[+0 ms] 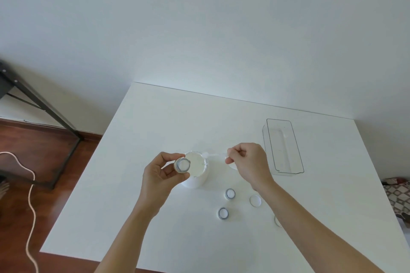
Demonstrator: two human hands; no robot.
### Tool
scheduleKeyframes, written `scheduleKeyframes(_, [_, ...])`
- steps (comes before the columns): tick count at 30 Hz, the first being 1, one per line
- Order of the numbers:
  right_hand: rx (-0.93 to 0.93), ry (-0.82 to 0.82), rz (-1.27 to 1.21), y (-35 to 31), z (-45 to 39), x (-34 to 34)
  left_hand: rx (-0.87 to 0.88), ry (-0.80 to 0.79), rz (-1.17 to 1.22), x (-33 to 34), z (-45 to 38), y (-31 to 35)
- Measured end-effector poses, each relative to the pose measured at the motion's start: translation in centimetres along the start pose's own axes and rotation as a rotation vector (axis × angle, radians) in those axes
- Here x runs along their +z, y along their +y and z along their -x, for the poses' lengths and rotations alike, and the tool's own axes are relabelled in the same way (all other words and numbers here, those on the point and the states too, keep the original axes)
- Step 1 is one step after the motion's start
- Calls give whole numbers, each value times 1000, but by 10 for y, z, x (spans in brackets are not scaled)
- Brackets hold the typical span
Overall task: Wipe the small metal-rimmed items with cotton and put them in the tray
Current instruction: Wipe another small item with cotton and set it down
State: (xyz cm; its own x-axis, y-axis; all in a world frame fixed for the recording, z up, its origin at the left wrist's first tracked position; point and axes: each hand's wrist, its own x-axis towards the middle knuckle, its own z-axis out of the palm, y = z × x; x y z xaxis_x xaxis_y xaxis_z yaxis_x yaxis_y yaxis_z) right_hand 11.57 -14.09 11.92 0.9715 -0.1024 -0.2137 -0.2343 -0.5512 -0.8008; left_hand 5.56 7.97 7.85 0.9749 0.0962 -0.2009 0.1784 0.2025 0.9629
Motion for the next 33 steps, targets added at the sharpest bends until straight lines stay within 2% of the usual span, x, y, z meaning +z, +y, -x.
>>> scheduleKeyframes(2, [133,-94,-217,-9,2,-10,12,-18,-12,1,0,2])
scheduleKeyframes(5, [222,-217,-325,-20,5,-19,33,-46,-33,3,-1,4])
scheduleKeyframes(14, [243,-305,-291,-26,10,-24,80,-100,-144,9,-3,7])
scheduleKeyframes(25, [82,-351,-40,-39,9,-24,62,-147,-312,8,-3,9])
scheduleKeyframes(29, [92,-433,-108,-40,6,-34,28,-128,-293,6,-4,10])
scheduleKeyframes(33, [145,-342,-271,-26,-3,-36,-35,-76,-214,-1,-4,8])
